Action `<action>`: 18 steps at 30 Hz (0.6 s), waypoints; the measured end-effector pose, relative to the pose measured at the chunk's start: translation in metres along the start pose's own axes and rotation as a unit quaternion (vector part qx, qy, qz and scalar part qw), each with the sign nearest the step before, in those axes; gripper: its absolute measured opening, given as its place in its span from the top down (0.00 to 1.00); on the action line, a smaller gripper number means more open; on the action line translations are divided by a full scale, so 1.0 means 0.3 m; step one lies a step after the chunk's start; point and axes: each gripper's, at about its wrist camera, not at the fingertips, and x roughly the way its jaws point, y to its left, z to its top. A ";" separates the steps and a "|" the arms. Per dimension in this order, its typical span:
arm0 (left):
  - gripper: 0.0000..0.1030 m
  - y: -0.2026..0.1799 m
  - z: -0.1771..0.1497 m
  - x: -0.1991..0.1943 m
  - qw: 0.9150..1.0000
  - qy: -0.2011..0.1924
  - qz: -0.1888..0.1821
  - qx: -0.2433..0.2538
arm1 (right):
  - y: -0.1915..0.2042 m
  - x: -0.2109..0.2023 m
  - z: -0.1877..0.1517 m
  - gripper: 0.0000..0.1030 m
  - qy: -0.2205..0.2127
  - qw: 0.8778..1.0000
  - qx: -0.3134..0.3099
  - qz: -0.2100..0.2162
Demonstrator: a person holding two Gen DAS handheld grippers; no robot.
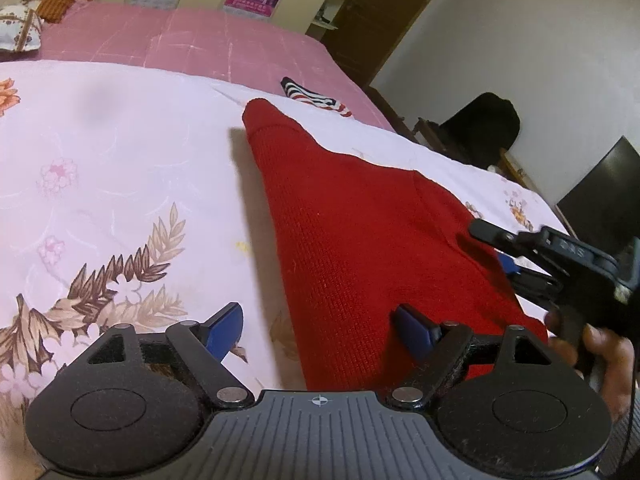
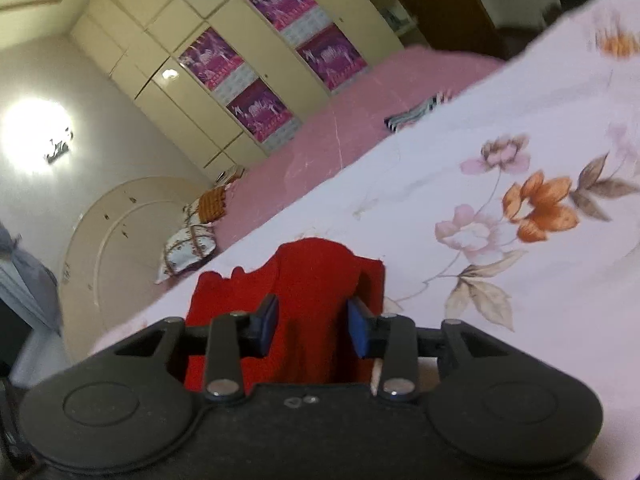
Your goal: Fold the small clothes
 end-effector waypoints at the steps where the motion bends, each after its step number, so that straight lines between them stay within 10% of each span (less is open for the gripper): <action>1: 0.20 -0.005 0.001 -0.001 1.000 -0.001 0.002 0.001 | -0.008 0.014 0.011 0.76 0.001 1.000 0.006 0.003; 2: 0.20 -0.011 0.004 0.001 1.000 -0.003 0.004 0.005 | -0.008 0.019 0.018 0.92 -0.010 1.000 0.000 0.001; 5: 0.20 -0.034 0.009 0.022 1.000 0.002 0.022 0.022 | 0.038 0.030 0.011 0.92 -0.032 0.996 -0.072 -0.039; 9: 0.20 -0.045 0.005 -0.013 0.999 -0.007 0.021 0.032 | 0.055 0.069 -0.016 0.71 0.004 0.986 -0.114 -0.124; 14: 0.20 -0.052 -0.024 -0.080 0.998 -0.037 -0.010 0.042 | 0.174 -0.156 -0.060 0.78 -0.055 0.983 -0.168 -0.057; 18: 0.20 -0.084 -0.048 -0.059 0.998 -0.018 -0.007 0.064 | 0.313 -0.202 -0.217 0.84 -0.022 0.945 -0.326 -0.030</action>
